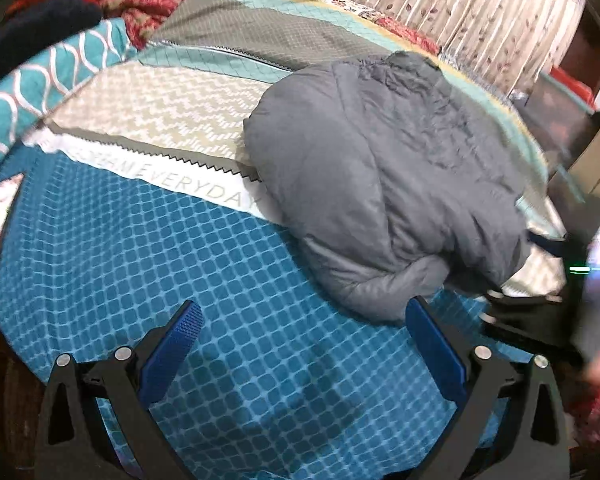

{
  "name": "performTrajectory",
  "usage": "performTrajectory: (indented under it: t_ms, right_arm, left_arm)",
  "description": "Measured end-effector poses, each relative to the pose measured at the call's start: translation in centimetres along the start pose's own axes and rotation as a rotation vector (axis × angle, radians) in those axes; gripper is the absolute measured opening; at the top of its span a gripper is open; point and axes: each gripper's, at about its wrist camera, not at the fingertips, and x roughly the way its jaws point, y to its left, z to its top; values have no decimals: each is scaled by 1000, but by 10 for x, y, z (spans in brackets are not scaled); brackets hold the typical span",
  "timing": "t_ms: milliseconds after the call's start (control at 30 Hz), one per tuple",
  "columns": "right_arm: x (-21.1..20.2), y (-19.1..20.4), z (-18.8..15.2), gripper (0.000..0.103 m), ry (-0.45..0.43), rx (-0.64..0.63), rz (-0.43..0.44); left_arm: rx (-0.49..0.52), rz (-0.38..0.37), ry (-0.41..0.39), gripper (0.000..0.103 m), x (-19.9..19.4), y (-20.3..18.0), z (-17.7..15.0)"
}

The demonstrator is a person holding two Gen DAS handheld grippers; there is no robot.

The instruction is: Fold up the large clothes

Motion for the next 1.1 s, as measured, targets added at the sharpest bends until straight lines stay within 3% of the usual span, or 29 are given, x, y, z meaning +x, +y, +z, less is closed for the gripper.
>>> performTrajectory:
  t_ms: [67,133,200,400,467,567,600,633,667,800,867,933,1000,1100]
  right_arm:
    - [16,-10,0,25,68,23,69]
    - [8,-15,5,7,81,79,165]
    - [-14,-11,2,6,62,104,254]
    - [-111,25,-26,5,33,109,652]
    - [-129,53,-47,10,94,33,792]
    - [-151,70,-77,16,128,-57,890]
    - [-153,65,-79,23,127,-59,893]
    - [-155,51,-80,44,117,-42,891]
    - [-157,37,-79,61,99,-19,884]
    - [-153,-45,-43,67,-5,127,829]
    - [-136,-82,-15,84,-50,197,735]
    - [-112,-110,16,86,-67,254,632]
    - [-64,-124,53,86,-14,342,552]
    - [20,-136,110,86,108,421,526]
  left_arm:
    - [-13,-25,-2,78,-1,5,2]
    - [-21,-49,-6,78,0,9,3]
    - [-30,-69,-4,78,3,15,3]
    - [-114,-127,-6,78,5,48,15]
    - [-133,-126,-29,78,0,61,20]
    - [-136,-113,-37,78,-3,75,22]
    - [-137,-111,-37,78,-3,79,20]
    - [-139,-112,-35,78,-3,82,18]
    - [-143,-117,-29,78,-2,87,15]
    - [-162,-142,2,78,4,93,1]
    - [-180,-152,18,78,9,95,-1]
    - [-206,-167,38,78,15,94,-5]
    - [-221,-169,50,78,17,91,-10]
    - [-215,-155,51,78,15,92,-12]
